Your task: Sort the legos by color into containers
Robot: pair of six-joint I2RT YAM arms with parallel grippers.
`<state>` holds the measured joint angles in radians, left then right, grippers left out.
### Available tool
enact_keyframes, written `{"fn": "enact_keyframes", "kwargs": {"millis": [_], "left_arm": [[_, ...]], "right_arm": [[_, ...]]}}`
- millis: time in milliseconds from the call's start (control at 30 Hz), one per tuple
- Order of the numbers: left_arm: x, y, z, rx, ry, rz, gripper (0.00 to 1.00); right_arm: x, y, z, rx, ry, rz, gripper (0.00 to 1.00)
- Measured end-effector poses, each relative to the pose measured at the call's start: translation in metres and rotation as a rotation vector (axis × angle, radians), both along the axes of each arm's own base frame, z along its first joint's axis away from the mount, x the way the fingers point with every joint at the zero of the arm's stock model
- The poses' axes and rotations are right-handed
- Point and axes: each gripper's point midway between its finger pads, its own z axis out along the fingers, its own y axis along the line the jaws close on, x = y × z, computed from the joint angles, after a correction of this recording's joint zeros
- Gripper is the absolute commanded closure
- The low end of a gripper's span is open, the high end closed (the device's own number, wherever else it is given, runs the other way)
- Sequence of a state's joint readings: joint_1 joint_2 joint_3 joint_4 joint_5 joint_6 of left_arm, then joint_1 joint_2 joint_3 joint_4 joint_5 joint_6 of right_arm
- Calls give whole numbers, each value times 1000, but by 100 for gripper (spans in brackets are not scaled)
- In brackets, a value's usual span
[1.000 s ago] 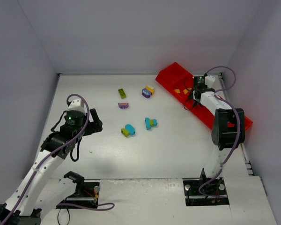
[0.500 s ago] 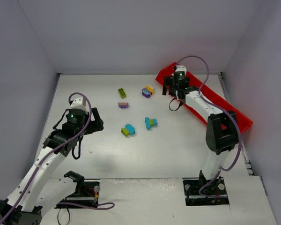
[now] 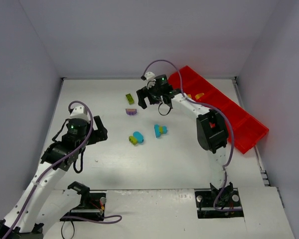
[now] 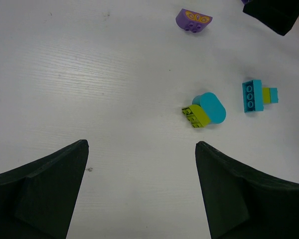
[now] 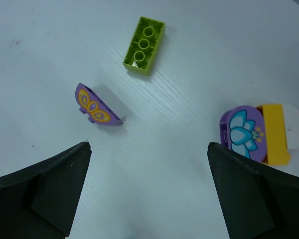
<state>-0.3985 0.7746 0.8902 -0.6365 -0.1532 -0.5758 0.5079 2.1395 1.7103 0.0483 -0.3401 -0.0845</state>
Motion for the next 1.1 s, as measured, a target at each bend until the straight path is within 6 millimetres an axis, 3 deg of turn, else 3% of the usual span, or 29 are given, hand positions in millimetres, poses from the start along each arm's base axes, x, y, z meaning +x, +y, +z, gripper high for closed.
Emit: {"fn": "enact_keyframes", "kwargs": {"millis": [167, 467, 700, 800, 833, 967, 1100], "left_arm": [[-7, 6, 4, 3, -14, 11, 18], [-17, 13, 2, 19, -1, 26, 18], [-24, 18, 2, 25, 2, 33, 18], [-28, 20, 2, 28, 2, 39, 18], [-29, 21, 2, 28, 1, 40, 18], [-30, 22, 3, 26, -5, 44, 18], [-30, 22, 4, 25, -7, 43, 18]], "right_arm": [[-5, 28, -25, -53, -31, 165, 1], [-22, 81, -47, -82, -87, 375, 10], [-22, 94, -85, -127, -67, 400, 21], [-20, 91, -95, -145, -59, 387, 40], [-18, 90, -94, -154, -66, 379, 56], [-13, 86, -94, -179, -86, 357, 97], [-18, 70, -94, -202, -75, 305, 100]]}}
